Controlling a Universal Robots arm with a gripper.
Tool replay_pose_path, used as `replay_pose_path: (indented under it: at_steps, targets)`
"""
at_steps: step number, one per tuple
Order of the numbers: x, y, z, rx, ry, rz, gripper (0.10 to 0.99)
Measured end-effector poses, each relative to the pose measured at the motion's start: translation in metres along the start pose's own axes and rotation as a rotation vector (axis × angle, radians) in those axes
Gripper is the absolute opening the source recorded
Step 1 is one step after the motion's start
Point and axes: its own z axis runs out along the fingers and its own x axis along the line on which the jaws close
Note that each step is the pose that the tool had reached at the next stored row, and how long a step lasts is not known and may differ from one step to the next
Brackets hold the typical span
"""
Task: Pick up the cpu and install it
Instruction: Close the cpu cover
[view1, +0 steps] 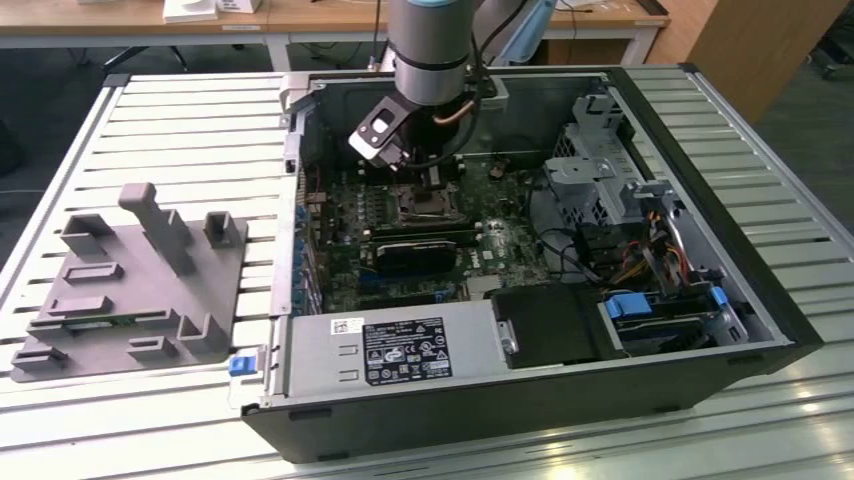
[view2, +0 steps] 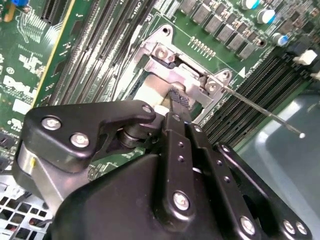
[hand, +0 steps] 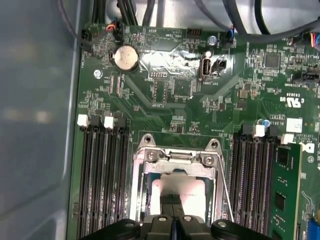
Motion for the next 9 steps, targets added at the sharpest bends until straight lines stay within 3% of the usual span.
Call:
replay_pose_path:
  at_steps: [4, 9]
  targets:
    - [0.0002, -0.0017, -0.0043, 0.0, -0.0001, 0.0, 0.106]
    - [0.0008, -0.0135, -0.0044, 0.0, -0.0003, 0.0, 0.106]
